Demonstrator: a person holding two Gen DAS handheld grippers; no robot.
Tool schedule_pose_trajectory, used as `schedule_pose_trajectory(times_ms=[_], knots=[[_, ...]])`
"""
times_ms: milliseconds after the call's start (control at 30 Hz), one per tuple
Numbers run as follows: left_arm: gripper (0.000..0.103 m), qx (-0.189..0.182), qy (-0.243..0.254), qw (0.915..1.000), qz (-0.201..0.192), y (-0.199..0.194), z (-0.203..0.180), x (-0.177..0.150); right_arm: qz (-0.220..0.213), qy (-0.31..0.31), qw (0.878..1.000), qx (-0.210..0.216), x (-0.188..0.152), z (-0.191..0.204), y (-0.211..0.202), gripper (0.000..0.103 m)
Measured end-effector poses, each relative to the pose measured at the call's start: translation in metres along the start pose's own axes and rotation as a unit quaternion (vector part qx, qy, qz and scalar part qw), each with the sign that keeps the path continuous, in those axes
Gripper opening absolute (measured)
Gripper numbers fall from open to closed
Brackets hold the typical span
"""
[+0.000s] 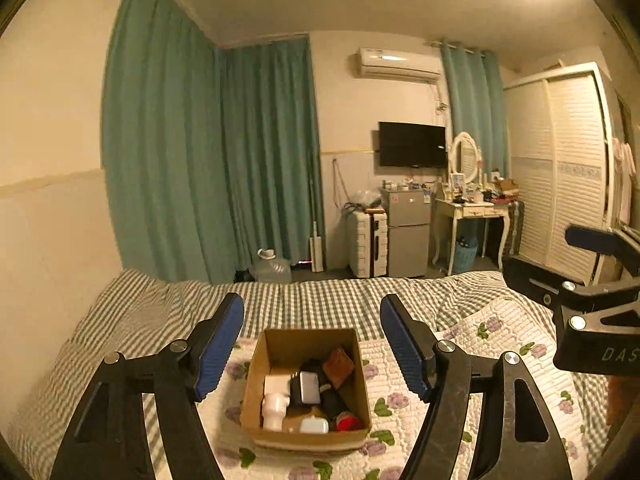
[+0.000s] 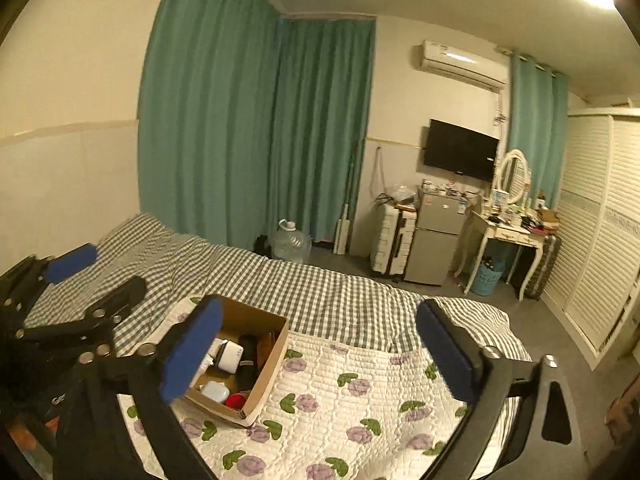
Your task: Organize rigid objects
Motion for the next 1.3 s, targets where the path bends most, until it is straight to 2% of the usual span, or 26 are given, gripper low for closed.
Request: schedule_pose_trajectory(times_ms=[100, 233, 333, 433, 500, 867, 1300], knots=[[0.074, 0.011, -0.002, 0.9997, -0.02, -0.012, 0.002, -0.016, -0.002, 0.014, 1.0, 0.0, -0.017, 0.0, -0.005, 0.103], [0.075, 0.027, 0.014, 0.9991, -0.029, -0.015, 0.002, -0.044, 0.0, 0.049, 0.999, -0.005, -0.049, -0.007, -0.004, 0.103], [0.075, 0.018, 0.009, 0.9997, -0.016, -0.012, 0.003, -0.066, -0.019, 0.058, 0.998, -0.012, -0.079, -0.006, 0.002, 0.103], [0.075, 0.036, 0.01, 0.9992, -0.012, -0.003, 0.008, -0.086, -0.022, 0.064, 0.998, -0.018, -0.105, -0.002, 0.01, 0.103], [0.075, 0.037, -0.002, 0.9993, 0.008, 0.008, 0.013, -0.097, -0.015, 0.065, 0.998, -0.013, -0.116, 0.0, 0.017, 0.103], [0.075, 0.029, -0.013, 0.9992, 0.025, 0.012, 0.023, -0.116, 0.013, 0.057, 0.998, -0.013, -0.136, 0.017, 0.04, 0.103], [0.075, 0.026, -0.013, 0.9989, 0.035, 0.014, 0.019, -0.118, 0.02, 0.06, 0.998, -0.016, -0.141, 0.017, 0.043, 0.103]])
Point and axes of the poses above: each gripper's, at about its wrist camera, not at the fingertips, and y roughly the way its jaws point, z to its left, x to its top, the point moved 4 cm from there along y, roughly the way its jaws point, and after that the axes turned 6 degrees about x, right-handed, at the moved point
